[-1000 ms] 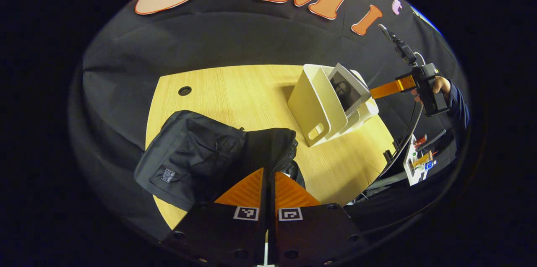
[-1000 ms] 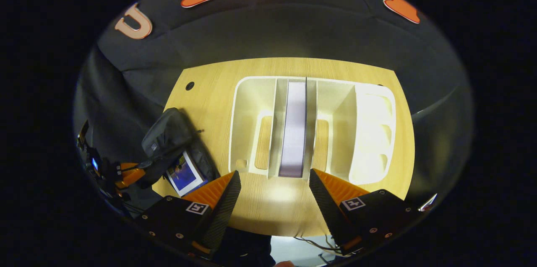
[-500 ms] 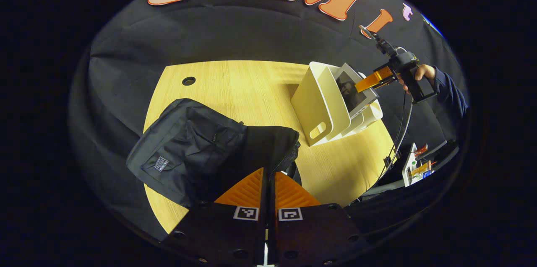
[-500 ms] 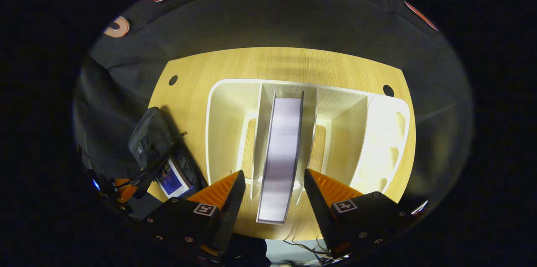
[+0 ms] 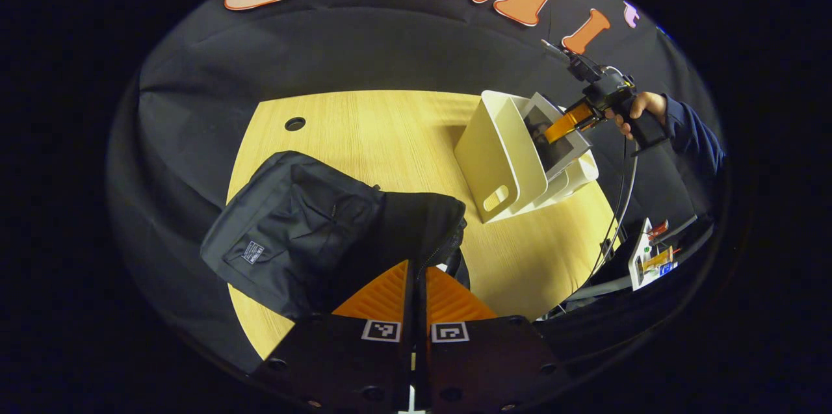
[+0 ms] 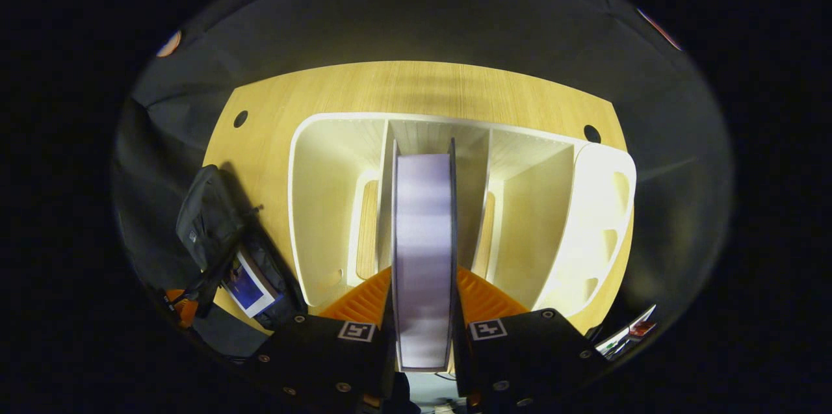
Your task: Open the schoolbag, grab two books from the bookshelf and put them into the schoolbag.
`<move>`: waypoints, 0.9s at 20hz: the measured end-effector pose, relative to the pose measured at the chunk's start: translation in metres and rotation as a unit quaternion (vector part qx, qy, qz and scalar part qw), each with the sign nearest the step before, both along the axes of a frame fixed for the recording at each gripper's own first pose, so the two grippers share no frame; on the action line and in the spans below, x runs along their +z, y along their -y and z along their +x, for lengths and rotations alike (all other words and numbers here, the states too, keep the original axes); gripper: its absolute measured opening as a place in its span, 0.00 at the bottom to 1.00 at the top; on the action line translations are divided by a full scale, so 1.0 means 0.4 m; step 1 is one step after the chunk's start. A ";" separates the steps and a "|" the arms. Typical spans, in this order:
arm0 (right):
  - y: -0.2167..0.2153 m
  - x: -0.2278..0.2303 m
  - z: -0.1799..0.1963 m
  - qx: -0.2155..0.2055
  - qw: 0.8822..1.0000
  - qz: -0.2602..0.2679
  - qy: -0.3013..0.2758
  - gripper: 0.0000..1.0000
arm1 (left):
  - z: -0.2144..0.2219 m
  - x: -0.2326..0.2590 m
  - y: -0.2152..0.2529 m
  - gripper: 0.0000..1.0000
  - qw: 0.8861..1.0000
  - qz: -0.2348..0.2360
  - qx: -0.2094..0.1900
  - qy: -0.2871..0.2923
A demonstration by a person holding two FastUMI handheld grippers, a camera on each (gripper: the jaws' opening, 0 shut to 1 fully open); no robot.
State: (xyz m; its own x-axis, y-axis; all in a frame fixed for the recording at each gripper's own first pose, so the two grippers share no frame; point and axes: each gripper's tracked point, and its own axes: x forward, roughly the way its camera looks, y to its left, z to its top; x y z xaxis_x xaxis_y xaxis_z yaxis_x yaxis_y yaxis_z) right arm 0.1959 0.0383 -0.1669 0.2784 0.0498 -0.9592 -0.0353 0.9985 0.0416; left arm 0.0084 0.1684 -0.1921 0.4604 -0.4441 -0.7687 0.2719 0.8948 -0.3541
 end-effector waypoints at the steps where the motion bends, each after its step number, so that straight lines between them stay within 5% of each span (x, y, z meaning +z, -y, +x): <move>1: -0.005 0.006 -0.012 -0.007 1.000 0.000 0.002 0.38 | 0.001 0.000 0.000 0.03 1.000 -0.001 -0.006 0.001; 18: -0.030 0.059 -0.329 -0.114 0.993 0.027 0.013 0.36 | 0.010 -0.008 -0.004 0.03 0.992 -0.019 -0.127 0.021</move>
State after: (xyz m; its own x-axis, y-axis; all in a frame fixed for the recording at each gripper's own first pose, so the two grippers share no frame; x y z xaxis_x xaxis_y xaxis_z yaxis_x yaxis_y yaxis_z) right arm 0.0642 0.0503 -0.1434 0.3137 0.0334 -0.9489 0.1890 0.9772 0.0968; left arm 0.0125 0.1699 -0.1953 0.3608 -0.5781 -0.7319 0.5012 0.7820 -0.3705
